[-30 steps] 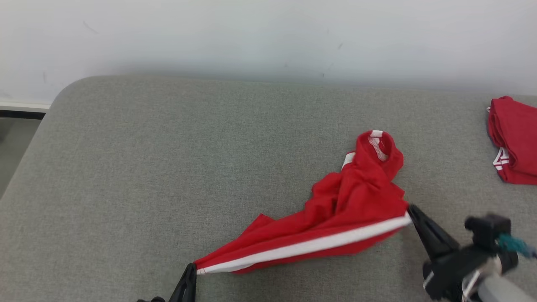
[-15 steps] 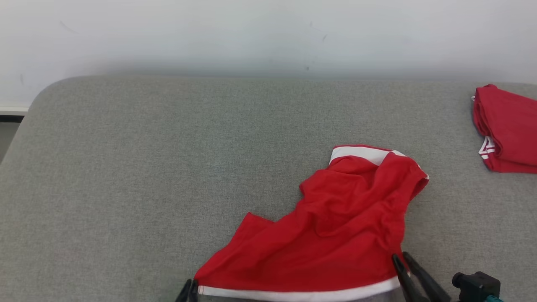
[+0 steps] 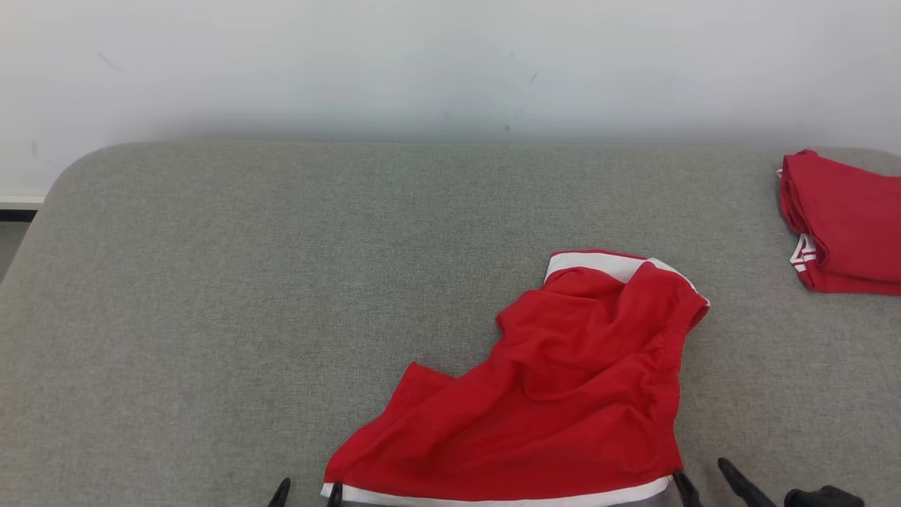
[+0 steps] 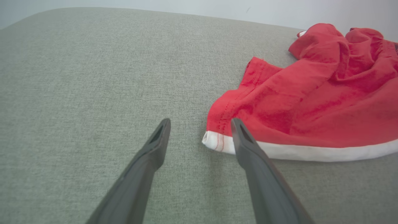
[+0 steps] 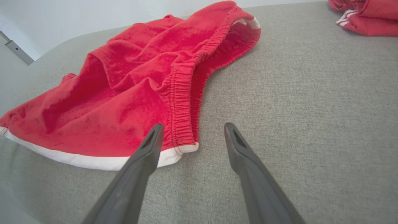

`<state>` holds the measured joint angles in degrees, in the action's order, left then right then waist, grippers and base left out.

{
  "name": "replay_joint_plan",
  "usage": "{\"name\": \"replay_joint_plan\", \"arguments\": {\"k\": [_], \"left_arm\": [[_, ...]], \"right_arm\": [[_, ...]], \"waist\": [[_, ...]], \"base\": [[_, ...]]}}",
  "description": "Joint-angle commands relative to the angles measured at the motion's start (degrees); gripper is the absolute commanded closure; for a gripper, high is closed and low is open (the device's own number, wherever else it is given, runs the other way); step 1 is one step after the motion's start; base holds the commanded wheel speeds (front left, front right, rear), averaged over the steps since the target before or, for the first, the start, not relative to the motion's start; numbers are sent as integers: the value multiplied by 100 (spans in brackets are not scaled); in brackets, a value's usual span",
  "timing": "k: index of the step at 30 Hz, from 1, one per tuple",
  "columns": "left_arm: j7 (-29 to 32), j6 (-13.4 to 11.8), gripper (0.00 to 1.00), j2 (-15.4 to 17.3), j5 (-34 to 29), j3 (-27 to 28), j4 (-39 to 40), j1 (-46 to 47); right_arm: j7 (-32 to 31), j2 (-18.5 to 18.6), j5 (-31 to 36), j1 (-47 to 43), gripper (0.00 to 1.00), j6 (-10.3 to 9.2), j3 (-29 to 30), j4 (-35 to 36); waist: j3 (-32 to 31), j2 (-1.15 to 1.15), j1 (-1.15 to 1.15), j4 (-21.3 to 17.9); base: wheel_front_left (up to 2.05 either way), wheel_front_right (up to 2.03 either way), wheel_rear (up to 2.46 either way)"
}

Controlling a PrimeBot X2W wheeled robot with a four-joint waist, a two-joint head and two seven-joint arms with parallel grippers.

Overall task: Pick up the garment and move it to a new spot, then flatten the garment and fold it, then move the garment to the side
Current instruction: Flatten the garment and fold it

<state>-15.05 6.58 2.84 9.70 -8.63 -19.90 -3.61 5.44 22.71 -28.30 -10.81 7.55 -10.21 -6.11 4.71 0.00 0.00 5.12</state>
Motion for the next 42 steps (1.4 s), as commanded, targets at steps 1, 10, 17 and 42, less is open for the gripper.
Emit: {"name": "replay_joint_plan", "arguments": {"k": [1,10,17,42], "left_arm": [[-16,33,0,9,-70,35,-36,-32],[-16,99,0,245,-228,-124,-453,367],[-16,80,0,466,40,-512,-643,602],[-17,82,100,602,582,-479,-78,807]], "right_arm": [[-26,31,-33,-9,0,-17,-82,-42],[-35,459,222,443,0,-17,-839,-362],[-15,864,145,938,0,-17,-1477,-630],[609,1138,-382,1619,100,-17,-1974,-249]], "waist": [[13,0,0,-13],[110,0,0,-104],[195,0,0,-106],[125,0,0,-146]], "base": [[0,0,0],[0,0,0],[0,0,0],[0,0,0]]}}
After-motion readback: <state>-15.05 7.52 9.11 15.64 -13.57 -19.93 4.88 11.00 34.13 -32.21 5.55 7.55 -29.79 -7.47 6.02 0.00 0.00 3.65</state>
